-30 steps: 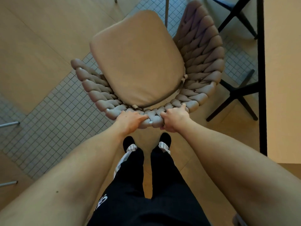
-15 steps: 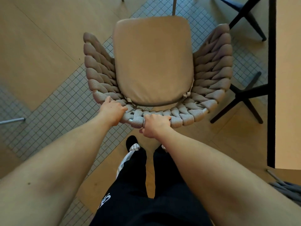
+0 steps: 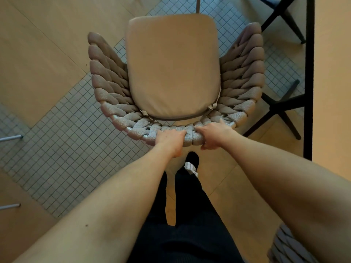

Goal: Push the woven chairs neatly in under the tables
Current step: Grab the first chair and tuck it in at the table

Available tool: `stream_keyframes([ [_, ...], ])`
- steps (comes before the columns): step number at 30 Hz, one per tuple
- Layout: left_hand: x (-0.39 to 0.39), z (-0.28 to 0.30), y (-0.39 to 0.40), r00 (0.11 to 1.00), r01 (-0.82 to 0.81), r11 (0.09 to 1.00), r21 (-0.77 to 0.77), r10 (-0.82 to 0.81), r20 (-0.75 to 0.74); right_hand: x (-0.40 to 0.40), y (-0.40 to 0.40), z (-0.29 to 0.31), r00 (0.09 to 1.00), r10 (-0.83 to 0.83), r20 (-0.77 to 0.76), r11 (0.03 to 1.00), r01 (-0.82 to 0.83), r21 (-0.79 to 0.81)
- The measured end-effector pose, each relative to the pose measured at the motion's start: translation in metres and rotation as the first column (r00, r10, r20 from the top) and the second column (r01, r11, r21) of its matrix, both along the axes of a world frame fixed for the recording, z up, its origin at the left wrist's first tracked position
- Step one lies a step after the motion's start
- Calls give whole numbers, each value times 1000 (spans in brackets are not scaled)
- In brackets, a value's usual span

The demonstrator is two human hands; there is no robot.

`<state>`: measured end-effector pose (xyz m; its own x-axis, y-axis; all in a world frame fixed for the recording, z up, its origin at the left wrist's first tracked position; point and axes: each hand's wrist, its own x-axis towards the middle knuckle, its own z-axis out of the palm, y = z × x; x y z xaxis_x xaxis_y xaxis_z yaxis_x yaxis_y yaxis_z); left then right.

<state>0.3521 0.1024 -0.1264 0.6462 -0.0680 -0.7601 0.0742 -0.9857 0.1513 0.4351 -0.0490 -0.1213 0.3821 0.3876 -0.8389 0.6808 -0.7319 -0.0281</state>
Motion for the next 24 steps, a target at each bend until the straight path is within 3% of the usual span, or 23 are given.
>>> stream_keyframes([
  [4,0,-3,-12,998,-37,999,17,36,45,17,-20,1,999,41,30,997,-39,-63],
  [13,1,-4,1,988,67,998,-20,-63,138,6,-19,13,993,53,109,998,-56,20],
  [24,-13,3,67,968,226,973,39,-229,107,-46,37,13,986,-159,41,985,156,72],
])
